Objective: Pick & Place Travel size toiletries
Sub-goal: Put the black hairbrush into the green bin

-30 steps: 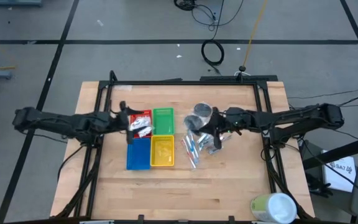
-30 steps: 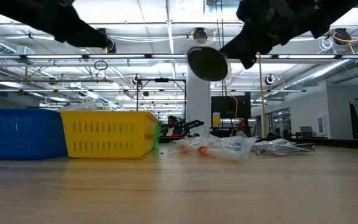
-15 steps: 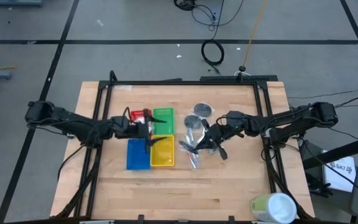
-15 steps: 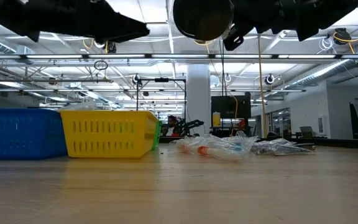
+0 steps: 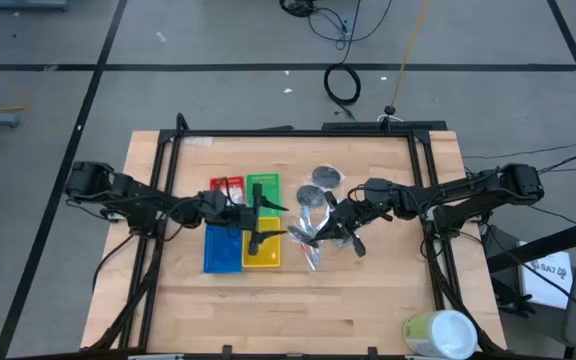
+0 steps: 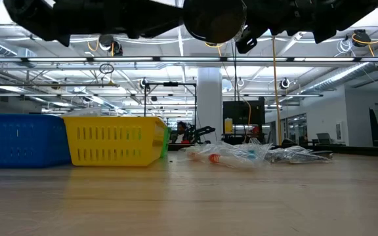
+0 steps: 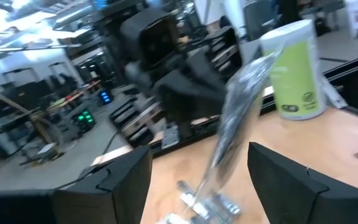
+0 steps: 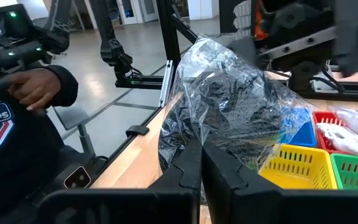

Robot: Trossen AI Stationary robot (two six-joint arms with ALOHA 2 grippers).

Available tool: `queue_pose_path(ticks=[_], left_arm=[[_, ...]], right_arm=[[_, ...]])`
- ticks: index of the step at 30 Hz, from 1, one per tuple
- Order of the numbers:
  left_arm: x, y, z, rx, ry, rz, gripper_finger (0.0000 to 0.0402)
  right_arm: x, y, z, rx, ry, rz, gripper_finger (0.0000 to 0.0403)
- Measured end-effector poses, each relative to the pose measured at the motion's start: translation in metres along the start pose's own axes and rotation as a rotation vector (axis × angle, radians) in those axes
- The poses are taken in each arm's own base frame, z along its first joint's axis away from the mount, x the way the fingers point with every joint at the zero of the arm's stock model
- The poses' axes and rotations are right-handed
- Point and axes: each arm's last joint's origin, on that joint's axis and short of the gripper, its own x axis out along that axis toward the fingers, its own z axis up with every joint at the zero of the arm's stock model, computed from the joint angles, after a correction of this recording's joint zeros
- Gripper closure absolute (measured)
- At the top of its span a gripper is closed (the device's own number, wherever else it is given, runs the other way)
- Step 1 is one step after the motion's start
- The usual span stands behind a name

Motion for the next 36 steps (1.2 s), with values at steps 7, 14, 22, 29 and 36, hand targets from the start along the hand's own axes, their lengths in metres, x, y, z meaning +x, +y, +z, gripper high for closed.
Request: queue_pose_path(ticks=[7,14,22,29,36], left_arm=[[0.021,-0.008,0.009,0.006,0.008,-0.111,0.0147],[0.026,-0.007,0.011,0.006,0.002,-0.111,0.0147],[0.026,-0.007,0.010,0.060,0.001,-0.110,0.0199],[0.027,0.000,0.008,0.056,0.004,-0.090,0.0337],[0.027,0.002,0.007,0.093,0.005,-0.090,0.0380]], right_arm=[[0.000,0.000,0.000,0.000,0.000,0.000,0.0403],[0.000,0.000,0.000,0.000,0.000,0.000,0.0403],[0.000,0.000,0.000,0.000,0.000,0.000,0.0403],[0.000,0.000,0.000,-0.001,-0.001,-0.001,0.0403],[0.000,0.000,0.000,0.009,0.000,-0.004,0.0400]])
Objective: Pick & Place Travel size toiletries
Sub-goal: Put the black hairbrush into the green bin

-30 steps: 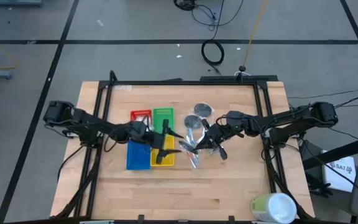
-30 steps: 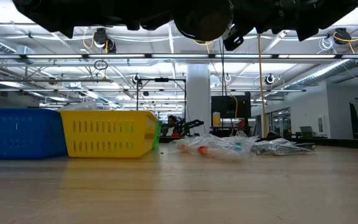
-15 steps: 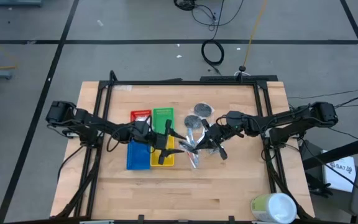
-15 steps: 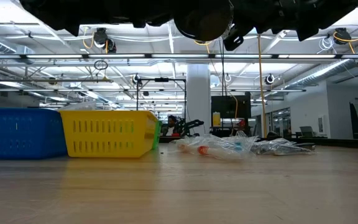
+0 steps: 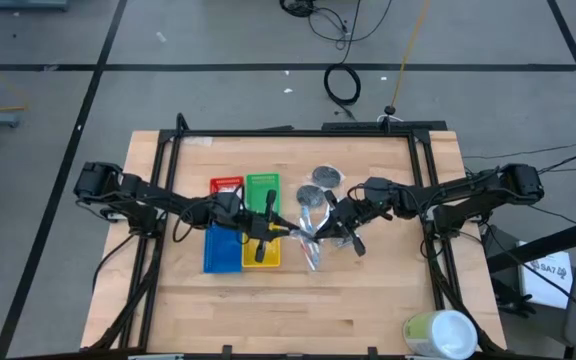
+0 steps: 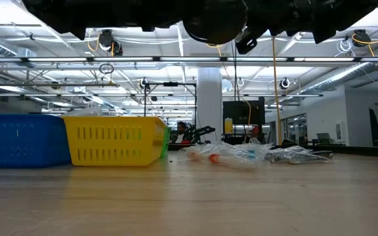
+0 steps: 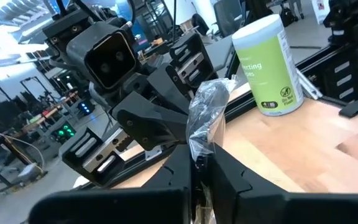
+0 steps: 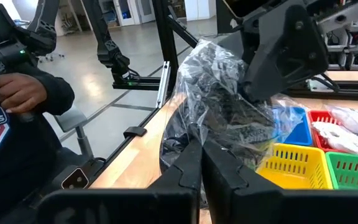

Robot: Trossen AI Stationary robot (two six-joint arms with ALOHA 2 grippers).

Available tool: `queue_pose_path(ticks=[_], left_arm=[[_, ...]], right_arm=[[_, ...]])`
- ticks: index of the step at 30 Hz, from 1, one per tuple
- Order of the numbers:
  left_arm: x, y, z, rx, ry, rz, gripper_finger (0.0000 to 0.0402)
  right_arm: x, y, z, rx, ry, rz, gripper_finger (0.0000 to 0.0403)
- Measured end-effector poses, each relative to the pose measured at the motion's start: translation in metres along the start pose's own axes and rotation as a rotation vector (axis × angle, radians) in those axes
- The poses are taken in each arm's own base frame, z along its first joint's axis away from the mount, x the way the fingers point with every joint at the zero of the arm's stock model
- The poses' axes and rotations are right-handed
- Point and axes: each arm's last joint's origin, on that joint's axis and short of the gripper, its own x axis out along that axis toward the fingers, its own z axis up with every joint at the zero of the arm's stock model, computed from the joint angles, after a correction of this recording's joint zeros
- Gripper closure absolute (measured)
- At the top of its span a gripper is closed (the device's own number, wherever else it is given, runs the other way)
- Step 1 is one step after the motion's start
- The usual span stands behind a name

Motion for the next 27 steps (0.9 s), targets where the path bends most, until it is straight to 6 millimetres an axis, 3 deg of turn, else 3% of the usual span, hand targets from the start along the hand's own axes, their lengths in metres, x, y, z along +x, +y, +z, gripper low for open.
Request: queue_pose_path(ticks=[5,11,18,27], left_arm=[[-0.003,0.000,0.004,0.037,0.007,0.000,0.0393],[-0.013,0.002,0.014,0.041,0.055,0.009,0.0387],[-0.034,0.006,0.031,0.101,0.240,0.177,0.0387],[-0.054,0.007,0.024,0.123,0.546,0.361,0.0391]], right_arm=[[0.000,0.000,0.000,0.001,0.004,-0.009,0.0359],[0.000,0.000,-0.004,-0.004,0.044,-0.007,0.0263],[-0.003,-0.008,-0.010,0.019,0.101,-0.055,0.0166],[-0.009,-0.021,-0.009,-0.023,0.092,-0.252,0.0139]])
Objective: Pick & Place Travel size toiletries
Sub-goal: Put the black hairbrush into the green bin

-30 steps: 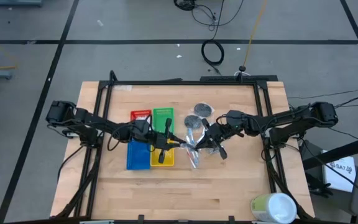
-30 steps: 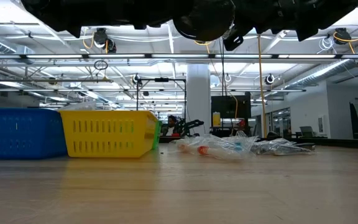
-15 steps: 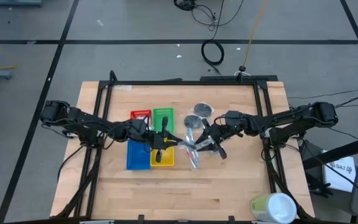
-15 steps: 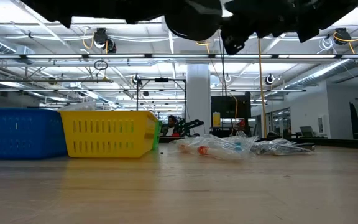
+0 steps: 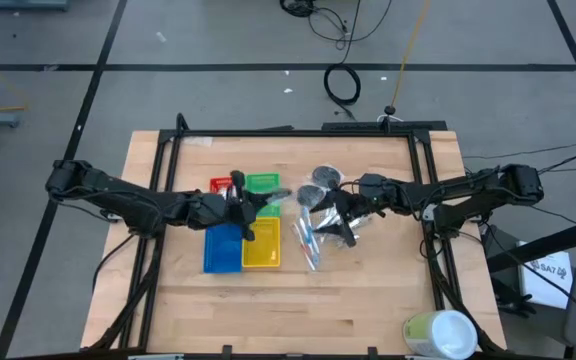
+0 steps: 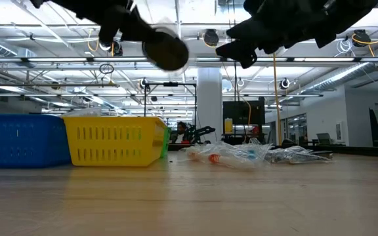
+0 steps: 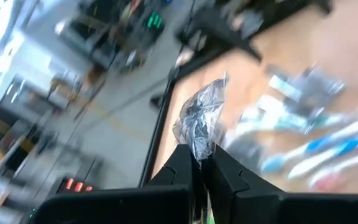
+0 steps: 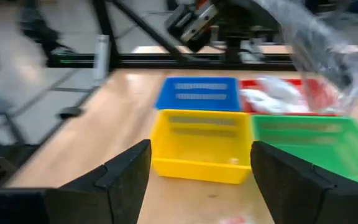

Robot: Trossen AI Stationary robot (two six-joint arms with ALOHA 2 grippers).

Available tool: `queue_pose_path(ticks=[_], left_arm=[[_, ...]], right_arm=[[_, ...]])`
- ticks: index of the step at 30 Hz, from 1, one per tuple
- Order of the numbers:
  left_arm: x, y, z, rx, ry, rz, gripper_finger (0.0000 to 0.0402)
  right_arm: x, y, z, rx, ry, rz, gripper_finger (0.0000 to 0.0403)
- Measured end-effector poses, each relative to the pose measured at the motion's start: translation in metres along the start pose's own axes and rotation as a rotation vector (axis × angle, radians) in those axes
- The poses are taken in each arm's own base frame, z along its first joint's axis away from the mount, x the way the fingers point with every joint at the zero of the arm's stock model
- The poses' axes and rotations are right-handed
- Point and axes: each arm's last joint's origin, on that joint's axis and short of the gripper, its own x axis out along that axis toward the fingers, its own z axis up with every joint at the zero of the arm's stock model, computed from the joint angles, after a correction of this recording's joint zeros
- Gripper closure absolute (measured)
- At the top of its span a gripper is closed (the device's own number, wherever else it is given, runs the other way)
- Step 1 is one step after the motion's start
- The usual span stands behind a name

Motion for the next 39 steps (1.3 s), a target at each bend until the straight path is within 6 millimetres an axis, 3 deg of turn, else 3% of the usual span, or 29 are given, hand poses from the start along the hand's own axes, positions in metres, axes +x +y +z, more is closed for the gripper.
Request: queue_pose_path(ticks=[8,13,18,24,28,39], left_arm=[[0.005,0.001,-0.036,-0.055,0.334,0.073,0.0394],[0.017,-0.001,-0.051,-0.153,0.399,0.052,0.0382],[0.033,-0.008,-0.068,-0.139,0.476,0.014,0.0375],[0.038,-0.012,-0.073,-0.128,0.502,0.008,0.0366],[0.038,-0.012,-0.072,-0.146,0.496,0.013,0.0325],[0.038,-0.013,-0.070,-0.136,0.486,0.012,0.0155]], right_arm=[[-0.001,-0.007,-0.001,-0.006,0.012,-0.139,0.0152],[-0.001,-0.007,-0.002,-0.005,0.018,-0.137,0.0153],[-0.001,-0.007,-0.003,-0.003,0.026,-0.137,0.0154],[-0.001,-0.006,-0.005,0.010,0.051,-0.136,0.0154],[-0.001,-0.006,-0.006,0.013,0.054,-0.136,0.0154],[-0.001,-0.006,-0.006,0.013,0.058,-0.136,0.0154]])
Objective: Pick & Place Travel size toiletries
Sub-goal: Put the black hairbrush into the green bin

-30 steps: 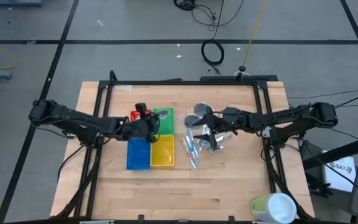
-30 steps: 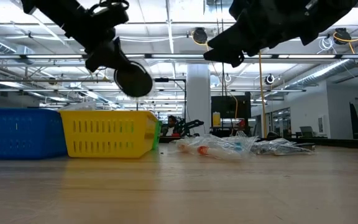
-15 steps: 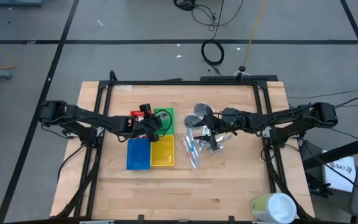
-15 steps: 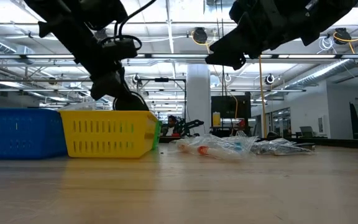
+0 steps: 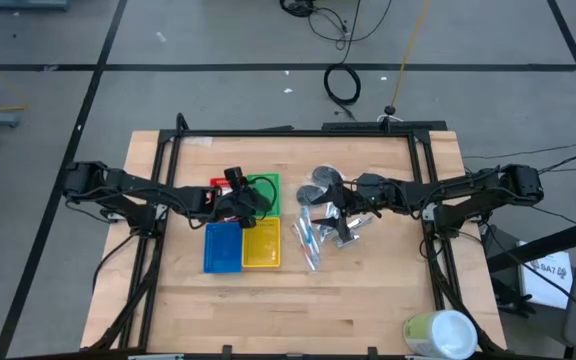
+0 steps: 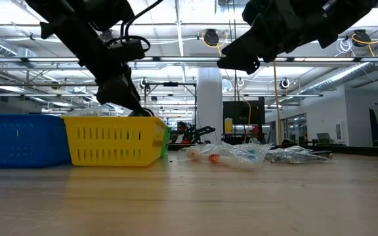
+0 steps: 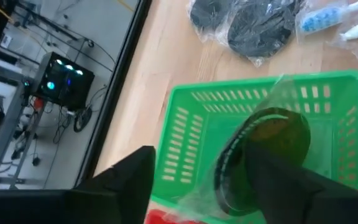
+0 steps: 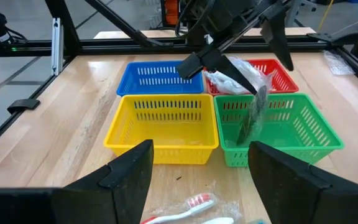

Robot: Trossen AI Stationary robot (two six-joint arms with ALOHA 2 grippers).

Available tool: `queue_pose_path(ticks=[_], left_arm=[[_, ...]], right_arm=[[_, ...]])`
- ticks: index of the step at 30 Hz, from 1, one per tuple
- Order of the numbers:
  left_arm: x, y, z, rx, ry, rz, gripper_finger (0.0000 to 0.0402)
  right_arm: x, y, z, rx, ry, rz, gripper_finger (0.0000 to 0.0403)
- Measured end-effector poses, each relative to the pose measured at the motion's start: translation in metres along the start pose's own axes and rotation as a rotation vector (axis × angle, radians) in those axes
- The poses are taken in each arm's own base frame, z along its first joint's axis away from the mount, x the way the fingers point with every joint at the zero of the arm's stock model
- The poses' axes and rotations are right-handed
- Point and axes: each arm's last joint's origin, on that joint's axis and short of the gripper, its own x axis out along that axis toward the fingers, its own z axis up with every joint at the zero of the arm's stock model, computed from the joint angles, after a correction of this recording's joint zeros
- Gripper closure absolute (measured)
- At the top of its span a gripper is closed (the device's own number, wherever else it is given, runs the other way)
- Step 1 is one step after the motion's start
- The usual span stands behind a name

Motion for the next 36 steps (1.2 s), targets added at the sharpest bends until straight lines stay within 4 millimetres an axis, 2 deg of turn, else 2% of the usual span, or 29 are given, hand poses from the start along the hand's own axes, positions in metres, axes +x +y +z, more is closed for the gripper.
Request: queue_pose_path(ticks=[3,7,13,19,24,29,36], left_arm=[[-0.001,0.000,0.005,0.026,-0.037,0.026,0.0128],[-0.012,0.006,0.013,0.026,-0.089,0.161,0.0112],[-0.030,0.021,0.021,0.007,-0.121,0.283,0.0119],[-0.053,0.042,0.028,-0.148,-0.183,0.356,0.0139],[-0.070,0.050,0.027,-0.236,-0.295,0.125,0.0157],[-0.072,0.045,0.023,-0.251,-0.309,-0.062,0.0169],[-0.072,0.042,0.021,-0.289,-0.296,-0.153,0.0180]], right_arm=[[0.000,0.000,0.000,0.000,0.000,0.000,0.0154],[0.000,0.000,0.000,0.000,0.000,0.000,0.0154],[0.000,0.000,-0.001,0.003,0.008,0.000,0.0154],[0.000,-0.002,-0.005,0.009,0.055,-0.066,0.0154],[-0.001,-0.004,-0.010,0.013,0.106,-0.137,0.0154],[-0.001,-0.005,-0.011,0.011,0.113,-0.166,0.0154],[-0.003,-0.020,-0.025,0.004,0.235,-0.507,0.0154]])
